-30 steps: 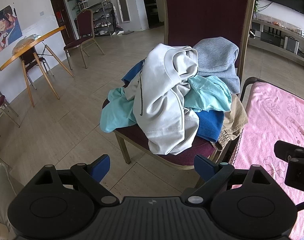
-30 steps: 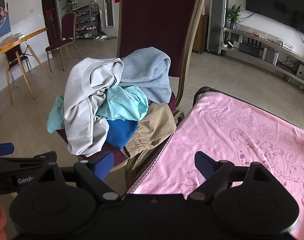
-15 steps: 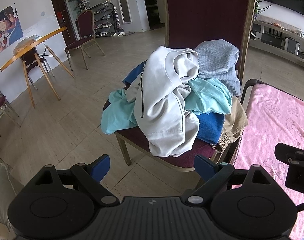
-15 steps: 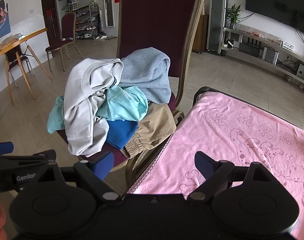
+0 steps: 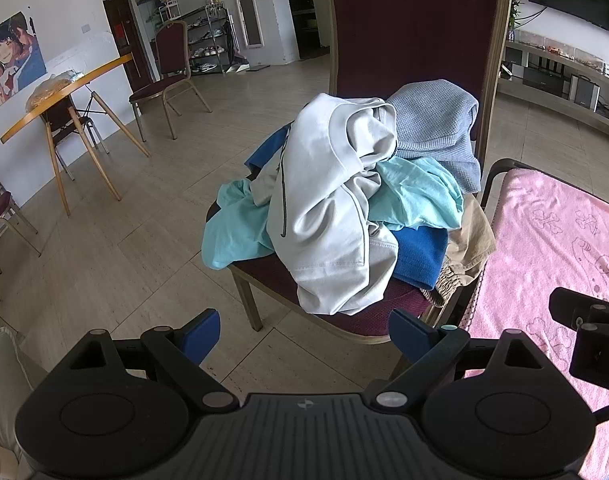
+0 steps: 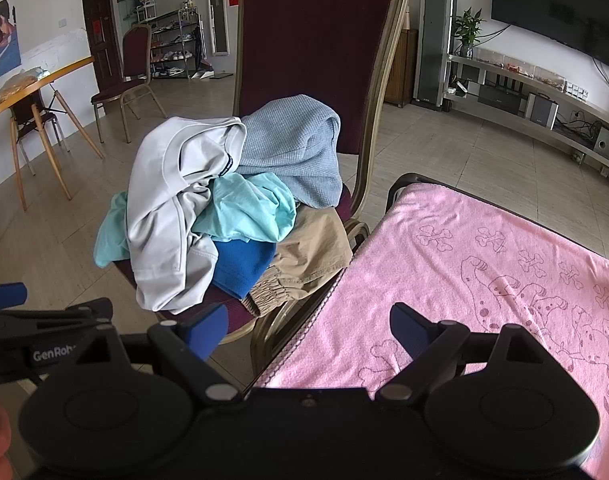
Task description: Fold clothes
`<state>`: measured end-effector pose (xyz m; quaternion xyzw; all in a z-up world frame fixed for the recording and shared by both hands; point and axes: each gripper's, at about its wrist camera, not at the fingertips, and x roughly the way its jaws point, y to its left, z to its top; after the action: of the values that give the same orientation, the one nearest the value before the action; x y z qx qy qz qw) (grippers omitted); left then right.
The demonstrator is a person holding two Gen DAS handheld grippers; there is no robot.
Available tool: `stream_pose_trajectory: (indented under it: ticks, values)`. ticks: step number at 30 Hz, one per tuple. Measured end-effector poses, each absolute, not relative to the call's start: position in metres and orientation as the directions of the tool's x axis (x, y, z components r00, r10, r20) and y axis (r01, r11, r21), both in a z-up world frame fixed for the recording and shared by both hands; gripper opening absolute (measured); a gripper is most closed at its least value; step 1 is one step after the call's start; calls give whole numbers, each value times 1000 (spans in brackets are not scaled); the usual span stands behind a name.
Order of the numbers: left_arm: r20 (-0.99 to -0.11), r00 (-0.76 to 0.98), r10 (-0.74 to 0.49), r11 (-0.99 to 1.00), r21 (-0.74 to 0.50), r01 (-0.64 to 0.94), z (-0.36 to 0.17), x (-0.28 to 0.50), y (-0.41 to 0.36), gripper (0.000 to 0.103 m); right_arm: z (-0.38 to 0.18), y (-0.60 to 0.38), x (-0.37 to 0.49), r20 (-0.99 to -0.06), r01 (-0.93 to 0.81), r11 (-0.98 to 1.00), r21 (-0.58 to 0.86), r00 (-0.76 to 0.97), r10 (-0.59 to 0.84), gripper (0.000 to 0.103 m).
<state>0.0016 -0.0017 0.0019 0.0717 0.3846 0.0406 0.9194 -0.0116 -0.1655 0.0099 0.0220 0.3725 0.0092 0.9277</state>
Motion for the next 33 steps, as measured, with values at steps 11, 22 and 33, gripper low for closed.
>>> stream_pose_trajectory:
  ticks: [11, 22, 33]
  values:
    - [-702, 699, 134, 986, 165, -23, 2, 1, -1, 92, 10, -166, -12, -692, 0, 999, 48, 721, 34, 88]
    - [-702, 698, 137, 986, 165, -27, 2, 1, -1, 92, 9, -165, -11, -696, -8, 999, 46, 717, 38, 88]
    - [-705, 695, 144, 988, 138, -64, 0, 13, 14, 92, 11, -167, -2, -684, -10, 998, 58, 728, 47, 88]
